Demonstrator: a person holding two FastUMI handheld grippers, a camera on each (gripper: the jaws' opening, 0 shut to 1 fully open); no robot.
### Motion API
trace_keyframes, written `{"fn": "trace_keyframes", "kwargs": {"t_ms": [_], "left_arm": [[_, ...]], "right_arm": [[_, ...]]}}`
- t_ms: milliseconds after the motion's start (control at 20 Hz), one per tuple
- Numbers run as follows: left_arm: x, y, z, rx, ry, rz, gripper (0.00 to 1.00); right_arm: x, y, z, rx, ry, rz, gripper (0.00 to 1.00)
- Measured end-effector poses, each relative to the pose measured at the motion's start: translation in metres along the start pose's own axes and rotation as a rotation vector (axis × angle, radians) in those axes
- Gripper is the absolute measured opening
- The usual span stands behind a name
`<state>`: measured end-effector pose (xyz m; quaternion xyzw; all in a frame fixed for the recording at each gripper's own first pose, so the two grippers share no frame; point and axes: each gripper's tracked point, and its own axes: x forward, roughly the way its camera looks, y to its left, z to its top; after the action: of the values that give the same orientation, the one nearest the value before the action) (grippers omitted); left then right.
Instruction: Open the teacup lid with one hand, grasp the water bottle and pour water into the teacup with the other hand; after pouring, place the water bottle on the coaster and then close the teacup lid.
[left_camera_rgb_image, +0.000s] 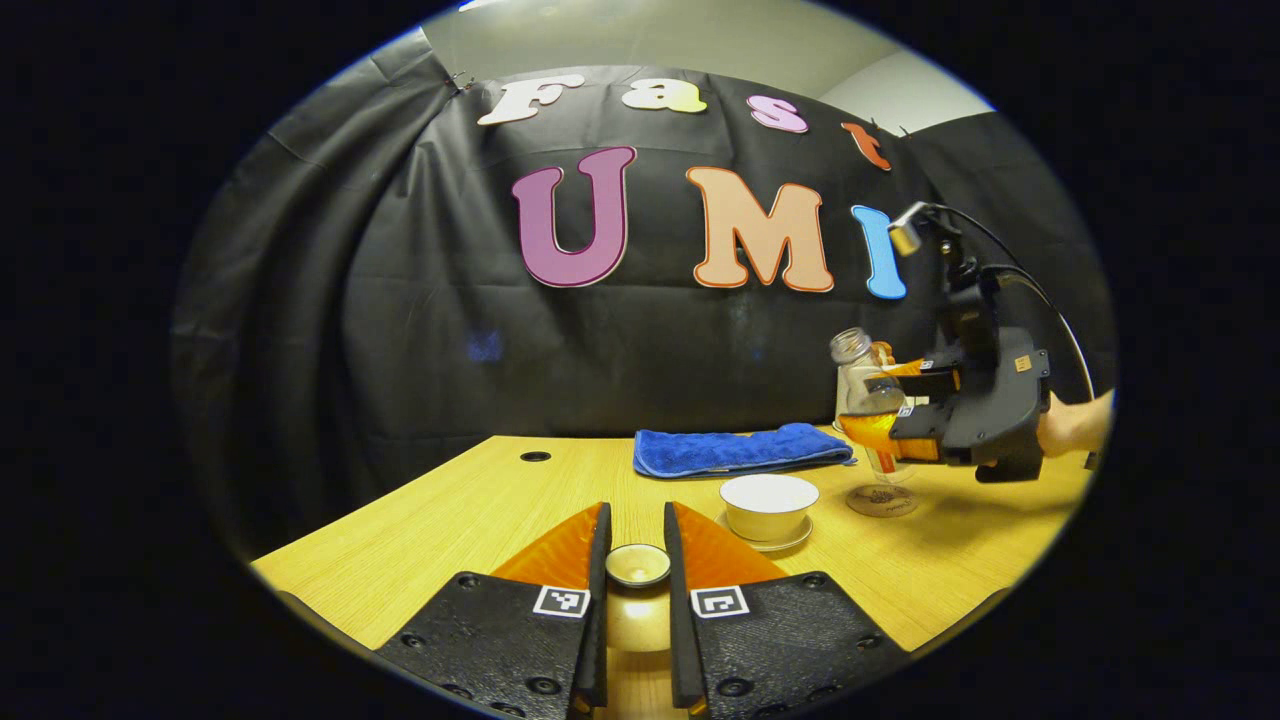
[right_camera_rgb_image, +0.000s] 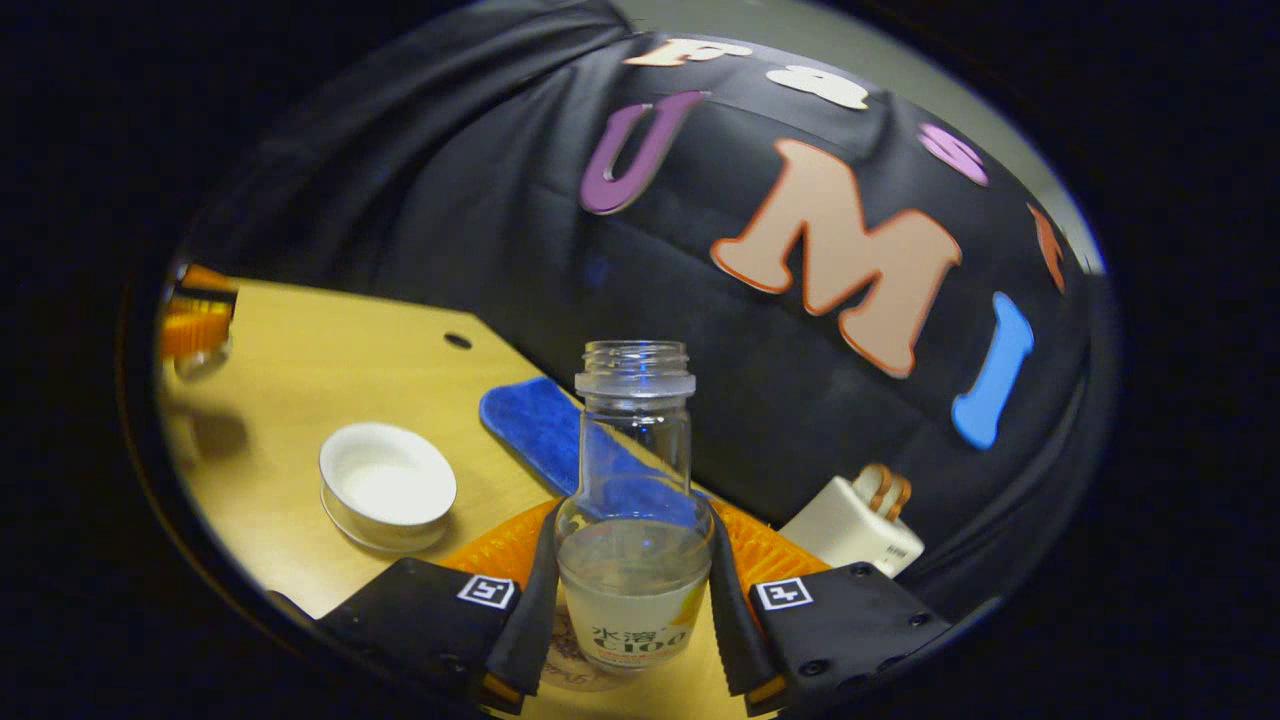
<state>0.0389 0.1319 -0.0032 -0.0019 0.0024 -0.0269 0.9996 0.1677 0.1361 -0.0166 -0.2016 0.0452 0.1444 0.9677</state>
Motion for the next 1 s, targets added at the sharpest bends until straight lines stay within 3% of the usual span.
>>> {"fn": "trace_keyframes", "kwargs": {"t_ms": [150, 350, 1000], "left_arm": [[0.0, 0.0, 0.001, 0.0, -0.001, 0.0, 0.22], [0.0, 0.0, 0.001, 0.0, 0.0, 0.005, 0.22], [0.0, 0.001, 0.001, 0.0, 0.001, 0.007, 0.22]], "right_arm": [[0.008, -0.007, -0.016, 0.244, -0.012, -0.077, 0.74], [0.003, -0.006, -0.01, 0.396, -0.068, -0.084, 0.73], [0.005, 0.005, -0.017, 0.366, -0.103, -0.091, 0.72]]}}
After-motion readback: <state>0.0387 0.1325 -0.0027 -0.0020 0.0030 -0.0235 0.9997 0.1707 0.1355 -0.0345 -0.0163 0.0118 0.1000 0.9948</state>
